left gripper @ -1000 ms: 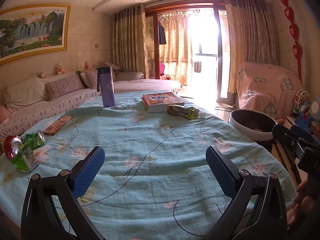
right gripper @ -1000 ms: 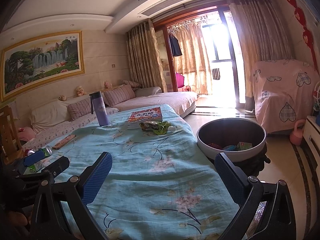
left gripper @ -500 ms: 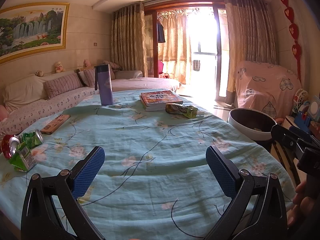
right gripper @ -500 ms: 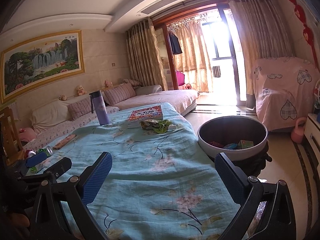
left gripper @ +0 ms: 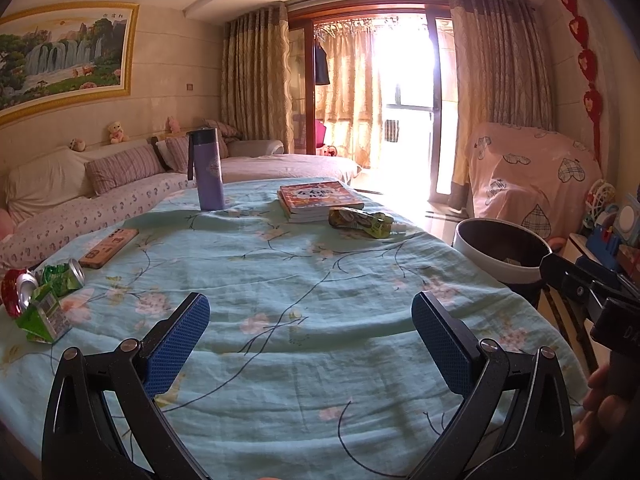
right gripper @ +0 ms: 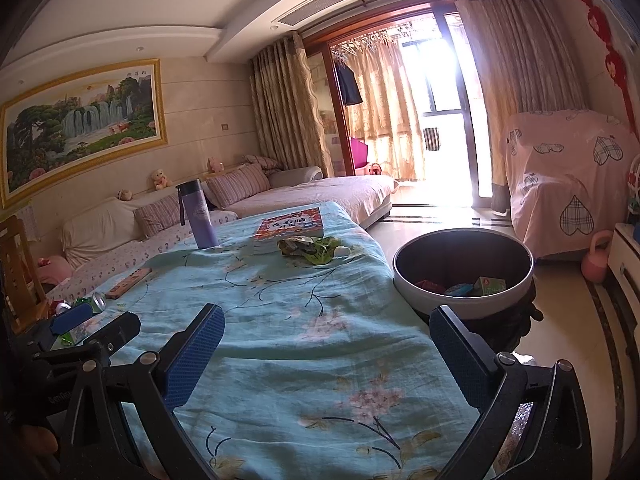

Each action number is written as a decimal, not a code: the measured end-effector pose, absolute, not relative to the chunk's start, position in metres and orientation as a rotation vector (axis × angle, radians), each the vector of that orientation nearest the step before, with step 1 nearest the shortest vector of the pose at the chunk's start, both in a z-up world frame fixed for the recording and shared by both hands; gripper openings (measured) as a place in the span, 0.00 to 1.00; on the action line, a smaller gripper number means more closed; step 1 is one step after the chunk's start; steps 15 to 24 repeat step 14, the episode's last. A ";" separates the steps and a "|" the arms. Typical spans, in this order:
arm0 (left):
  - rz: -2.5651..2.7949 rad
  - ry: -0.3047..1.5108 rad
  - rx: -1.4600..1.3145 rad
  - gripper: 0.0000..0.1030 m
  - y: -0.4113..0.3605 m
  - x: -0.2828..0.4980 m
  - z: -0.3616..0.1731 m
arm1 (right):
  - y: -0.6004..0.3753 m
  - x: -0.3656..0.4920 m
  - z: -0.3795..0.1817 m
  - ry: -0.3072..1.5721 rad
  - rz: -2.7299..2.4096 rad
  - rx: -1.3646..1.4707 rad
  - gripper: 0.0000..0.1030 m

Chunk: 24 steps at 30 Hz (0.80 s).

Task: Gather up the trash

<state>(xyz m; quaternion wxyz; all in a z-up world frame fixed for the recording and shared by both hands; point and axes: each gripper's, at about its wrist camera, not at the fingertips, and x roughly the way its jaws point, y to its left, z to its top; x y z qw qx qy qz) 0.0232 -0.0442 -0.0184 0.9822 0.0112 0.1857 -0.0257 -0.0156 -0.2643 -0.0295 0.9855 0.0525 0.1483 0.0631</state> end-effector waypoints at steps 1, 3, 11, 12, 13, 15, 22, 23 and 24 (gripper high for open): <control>-0.053 0.376 0.022 1.00 -0.045 0.024 -0.018 | -0.265 -0.015 -0.030 0.301 0.126 0.106 1.00; -0.055 0.384 0.021 1.00 -0.044 0.026 -0.019 | -0.266 -0.014 -0.030 0.307 0.125 0.109 1.00; -0.056 0.416 0.009 1.00 -0.041 0.035 -0.020 | -0.269 -0.004 -0.033 0.346 0.119 0.119 1.00; -0.057 0.418 0.007 1.00 -0.040 0.036 -0.020 | -0.269 -0.003 -0.033 0.349 0.120 0.120 1.00; -0.058 0.421 0.007 1.00 -0.040 0.037 -0.019 | -0.269 -0.002 -0.033 0.353 0.123 0.121 1.00; -0.059 0.423 0.007 1.00 -0.040 0.038 -0.019 | -0.268 -0.001 -0.032 0.358 0.125 0.121 1.00; -0.059 0.423 0.007 1.00 -0.040 0.038 -0.019 | -0.268 -0.001 -0.032 0.358 0.125 0.121 1.00; -0.059 0.423 0.007 1.00 -0.040 0.038 -0.019 | -0.268 -0.001 -0.032 0.358 0.125 0.121 1.00; -0.059 0.423 0.007 1.00 -0.040 0.038 -0.019 | -0.268 -0.001 -0.032 0.358 0.125 0.121 1.00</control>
